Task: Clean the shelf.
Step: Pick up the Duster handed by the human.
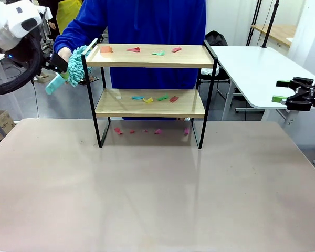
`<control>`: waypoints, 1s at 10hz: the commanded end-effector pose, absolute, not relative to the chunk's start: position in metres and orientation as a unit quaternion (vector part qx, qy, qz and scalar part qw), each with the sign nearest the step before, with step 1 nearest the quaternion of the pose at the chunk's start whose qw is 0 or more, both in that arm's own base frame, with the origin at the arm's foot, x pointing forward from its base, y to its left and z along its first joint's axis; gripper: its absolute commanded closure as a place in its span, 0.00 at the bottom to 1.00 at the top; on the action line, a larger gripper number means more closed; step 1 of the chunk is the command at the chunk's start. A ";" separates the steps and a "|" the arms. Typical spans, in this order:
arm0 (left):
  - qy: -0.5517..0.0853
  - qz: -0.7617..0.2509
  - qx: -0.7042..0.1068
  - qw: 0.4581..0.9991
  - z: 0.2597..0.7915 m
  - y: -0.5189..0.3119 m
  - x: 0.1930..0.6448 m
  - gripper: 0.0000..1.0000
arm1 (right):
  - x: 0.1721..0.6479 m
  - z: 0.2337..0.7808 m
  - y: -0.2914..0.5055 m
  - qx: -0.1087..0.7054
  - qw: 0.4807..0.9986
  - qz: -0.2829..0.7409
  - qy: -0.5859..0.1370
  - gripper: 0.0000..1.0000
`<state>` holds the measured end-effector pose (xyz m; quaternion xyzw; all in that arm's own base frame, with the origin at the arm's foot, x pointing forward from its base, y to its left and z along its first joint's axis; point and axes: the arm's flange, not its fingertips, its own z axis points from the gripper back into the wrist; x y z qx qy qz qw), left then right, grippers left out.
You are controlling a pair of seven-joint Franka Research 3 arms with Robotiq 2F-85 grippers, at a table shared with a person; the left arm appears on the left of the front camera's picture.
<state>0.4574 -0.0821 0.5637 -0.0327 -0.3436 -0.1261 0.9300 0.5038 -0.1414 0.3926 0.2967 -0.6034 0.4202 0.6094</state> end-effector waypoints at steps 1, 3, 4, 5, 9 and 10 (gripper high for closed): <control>-0.352 -0.109 -0.014 0.930 0.553 -0.086 0.461 0.00 | 0.504 0.395 -0.140 0.296 0.607 0.421 -0.605 0.00; -0.346 -0.110 -0.015 0.932 0.545 -0.086 0.466 0.00 | 0.504 0.395 -0.140 0.296 0.607 0.421 -0.605 0.00; -0.342 -0.111 -0.017 0.933 0.544 -0.085 0.469 0.00 | 0.504 0.395 -0.140 0.296 0.607 0.421 -0.605 0.00; -0.337 -0.109 -0.019 0.935 0.543 -0.084 0.469 0.00 | 0.504 0.395 -0.140 0.296 0.607 0.421 -0.605 0.00; -0.313 -0.117 -0.030 0.942 0.543 -0.083 0.470 1.00 | 0.504 0.395 -0.140 0.296 0.607 0.421 -0.605 0.00; -0.314 -0.117 -0.032 0.942 0.543 -0.083 0.471 1.00 | 0.504 0.395 -0.140 0.296 0.607 0.421 -0.605 0.00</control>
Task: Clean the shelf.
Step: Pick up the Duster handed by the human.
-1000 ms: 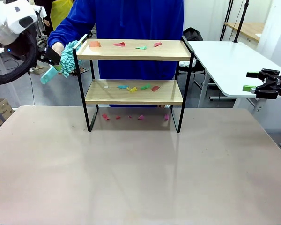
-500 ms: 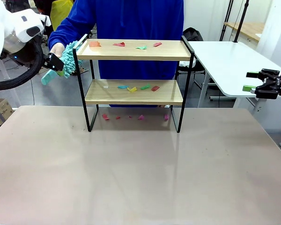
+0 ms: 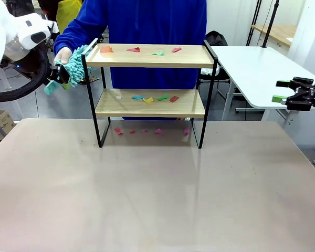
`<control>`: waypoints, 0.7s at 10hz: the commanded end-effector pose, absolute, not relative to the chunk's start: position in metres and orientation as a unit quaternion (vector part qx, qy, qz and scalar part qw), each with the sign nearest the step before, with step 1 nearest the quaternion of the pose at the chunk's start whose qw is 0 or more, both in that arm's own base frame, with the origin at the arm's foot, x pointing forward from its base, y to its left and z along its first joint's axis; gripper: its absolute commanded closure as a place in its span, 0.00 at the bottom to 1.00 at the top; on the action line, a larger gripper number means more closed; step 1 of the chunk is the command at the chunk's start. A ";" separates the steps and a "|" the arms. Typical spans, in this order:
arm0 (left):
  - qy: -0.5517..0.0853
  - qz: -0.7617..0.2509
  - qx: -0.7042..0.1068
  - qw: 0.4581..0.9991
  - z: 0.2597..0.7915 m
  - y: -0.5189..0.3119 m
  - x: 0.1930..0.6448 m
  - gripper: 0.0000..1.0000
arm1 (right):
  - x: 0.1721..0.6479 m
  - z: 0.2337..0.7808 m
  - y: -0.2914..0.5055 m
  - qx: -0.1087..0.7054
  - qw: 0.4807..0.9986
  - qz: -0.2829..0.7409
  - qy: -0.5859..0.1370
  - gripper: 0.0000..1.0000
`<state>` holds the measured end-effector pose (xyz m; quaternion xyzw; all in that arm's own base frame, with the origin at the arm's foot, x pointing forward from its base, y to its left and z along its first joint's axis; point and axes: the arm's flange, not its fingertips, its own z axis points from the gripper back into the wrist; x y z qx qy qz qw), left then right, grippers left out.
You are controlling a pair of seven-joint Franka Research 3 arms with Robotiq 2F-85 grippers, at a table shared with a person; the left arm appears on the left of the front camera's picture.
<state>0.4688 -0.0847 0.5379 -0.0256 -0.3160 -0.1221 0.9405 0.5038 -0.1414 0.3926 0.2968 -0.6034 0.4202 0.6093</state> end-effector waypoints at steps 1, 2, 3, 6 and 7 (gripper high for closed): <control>-0.309 -0.114 -0.033 0.943 0.544 -0.083 0.472 1.00 | 0.504 0.395 -0.140 0.296 0.607 0.421 -0.605 0.00; -0.312 -0.113 -0.031 0.943 0.545 -0.083 0.473 0.86 | 0.504 0.395 -0.140 0.296 0.607 0.421 -0.605 0.00; -0.316 -0.111 -0.027 0.942 0.546 -0.082 0.473 0.95 | 0.504 0.395 -0.140 0.296 0.607 0.421 -0.605 0.00; -0.308 -0.089 -0.025 0.947 0.548 -0.082 0.474 1.00 | 0.504 0.395 -0.140 0.296 0.607 0.421 -0.605 0.00; -0.306 -0.084 -0.018 0.948 0.549 -0.083 0.474 1.00 | 0.504 0.395 -0.140 0.296 0.607 0.421 -0.605 0.00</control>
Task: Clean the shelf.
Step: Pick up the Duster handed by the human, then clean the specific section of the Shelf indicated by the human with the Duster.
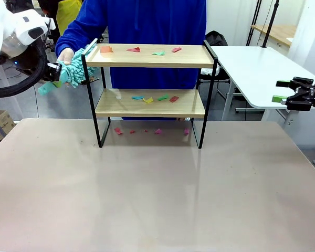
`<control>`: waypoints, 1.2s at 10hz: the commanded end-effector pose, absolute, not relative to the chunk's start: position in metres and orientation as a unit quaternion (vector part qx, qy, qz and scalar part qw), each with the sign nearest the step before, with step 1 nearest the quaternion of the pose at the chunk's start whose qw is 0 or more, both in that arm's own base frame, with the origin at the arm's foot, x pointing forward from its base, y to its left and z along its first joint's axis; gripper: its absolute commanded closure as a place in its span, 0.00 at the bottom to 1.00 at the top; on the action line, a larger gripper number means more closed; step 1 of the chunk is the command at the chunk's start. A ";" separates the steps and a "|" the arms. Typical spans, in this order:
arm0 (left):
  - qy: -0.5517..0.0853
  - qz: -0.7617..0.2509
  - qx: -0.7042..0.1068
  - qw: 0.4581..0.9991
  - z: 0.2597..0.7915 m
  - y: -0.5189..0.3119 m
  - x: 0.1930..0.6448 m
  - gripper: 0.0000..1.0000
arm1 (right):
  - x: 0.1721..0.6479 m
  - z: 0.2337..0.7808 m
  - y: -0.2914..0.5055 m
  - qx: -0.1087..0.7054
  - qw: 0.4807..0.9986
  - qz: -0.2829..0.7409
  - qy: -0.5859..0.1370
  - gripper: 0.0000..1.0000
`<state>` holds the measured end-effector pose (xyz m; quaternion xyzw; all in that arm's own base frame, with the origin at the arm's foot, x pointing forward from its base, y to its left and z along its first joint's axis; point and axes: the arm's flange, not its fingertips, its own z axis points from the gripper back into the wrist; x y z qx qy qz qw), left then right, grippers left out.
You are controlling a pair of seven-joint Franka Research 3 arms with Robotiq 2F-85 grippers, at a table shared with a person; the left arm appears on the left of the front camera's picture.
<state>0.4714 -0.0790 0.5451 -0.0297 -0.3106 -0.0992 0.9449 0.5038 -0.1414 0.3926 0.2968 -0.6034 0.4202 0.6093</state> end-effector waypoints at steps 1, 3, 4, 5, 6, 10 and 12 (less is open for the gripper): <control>-0.306 -0.081 -0.014 0.949 0.551 -0.083 0.473 1.00 | 0.504 0.395 -0.140 0.296 0.607 0.421 -0.605 0.00; -0.309 -0.082 -0.009 0.947 0.558 -0.082 0.470 1.00 | 0.504 0.395 -0.140 0.296 0.607 0.421 -0.605 0.00; -0.297 -0.079 -0.019 0.952 0.563 -0.082 0.466 1.00 | 0.504 0.395 -0.140 0.296 0.607 0.421 -0.605 0.00; -0.308 -0.093 -0.024 0.947 0.550 -0.079 0.471 1.00 | 0.504 0.395 -0.140 0.296 0.607 0.421 -0.605 0.00; -0.308 -0.093 -0.024 0.947 0.550 -0.079 0.471 1.00 | 0.504 0.395 -0.140 0.296 0.607 0.421 -0.605 0.00; -0.308 -0.093 -0.024 0.947 0.550 -0.079 0.471 1.00 | 0.504 0.395 -0.140 0.296 0.607 0.421 -0.605 0.00; -0.292 -0.113 -0.007 0.950 0.563 -0.060 0.466 0.87 | 0.504 0.395 -0.140 0.296 0.607 0.421 -0.605 0.00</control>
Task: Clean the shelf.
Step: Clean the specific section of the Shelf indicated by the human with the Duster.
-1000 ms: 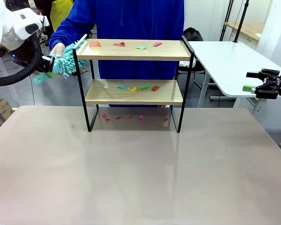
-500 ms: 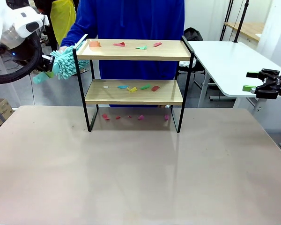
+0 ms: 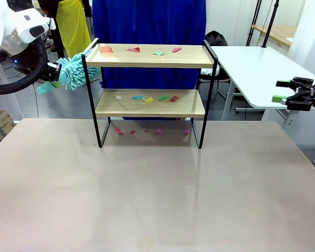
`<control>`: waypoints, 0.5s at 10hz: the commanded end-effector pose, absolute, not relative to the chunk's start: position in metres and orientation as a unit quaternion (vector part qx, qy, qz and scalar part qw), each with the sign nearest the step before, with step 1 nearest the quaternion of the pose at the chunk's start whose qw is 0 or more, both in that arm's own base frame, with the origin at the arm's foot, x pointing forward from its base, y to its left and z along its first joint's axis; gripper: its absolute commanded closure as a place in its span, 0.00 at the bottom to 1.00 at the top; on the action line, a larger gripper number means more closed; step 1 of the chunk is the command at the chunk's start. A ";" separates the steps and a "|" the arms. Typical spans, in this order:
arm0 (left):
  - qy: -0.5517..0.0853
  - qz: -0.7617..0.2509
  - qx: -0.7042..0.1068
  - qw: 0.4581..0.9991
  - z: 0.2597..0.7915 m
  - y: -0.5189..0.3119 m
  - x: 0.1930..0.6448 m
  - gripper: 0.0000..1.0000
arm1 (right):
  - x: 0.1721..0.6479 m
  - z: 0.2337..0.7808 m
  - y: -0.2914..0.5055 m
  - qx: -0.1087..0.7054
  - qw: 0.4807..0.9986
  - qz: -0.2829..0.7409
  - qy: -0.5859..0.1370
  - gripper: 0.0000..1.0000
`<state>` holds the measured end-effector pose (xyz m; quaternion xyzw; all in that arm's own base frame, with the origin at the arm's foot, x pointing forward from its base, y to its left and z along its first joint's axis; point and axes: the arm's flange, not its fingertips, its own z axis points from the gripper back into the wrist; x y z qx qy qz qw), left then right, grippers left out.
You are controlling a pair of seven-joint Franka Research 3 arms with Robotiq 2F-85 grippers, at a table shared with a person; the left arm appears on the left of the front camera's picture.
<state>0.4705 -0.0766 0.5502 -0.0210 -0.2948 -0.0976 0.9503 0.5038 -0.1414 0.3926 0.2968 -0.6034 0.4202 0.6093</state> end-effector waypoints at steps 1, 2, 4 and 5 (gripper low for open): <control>-0.271 -0.133 0.020 0.953 0.582 -0.034 0.462 0.87 | 0.504 0.395 -0.140 0.296 0.607 0.421 -0.605 0.00; -0.267 -0.170 0.026 0.948 0.600 -0.013 0.452 0.87 | 0.504 0.395 -0.140 0.296 0.607 0.421 -0.605 0.00; -0.241 -0.271 0.065 0.930 0.636 0.014 0.421 0.87 | 0.504 0.395 -0.140 0.296 0.607 0.421 -0.605 0.00; -0.218 -0.301 0.121 0.920 0.648 0.025 0.406 0.87 | 0.504 0.395 -0.140 0.296 0.607 0.421 -0.605 0.00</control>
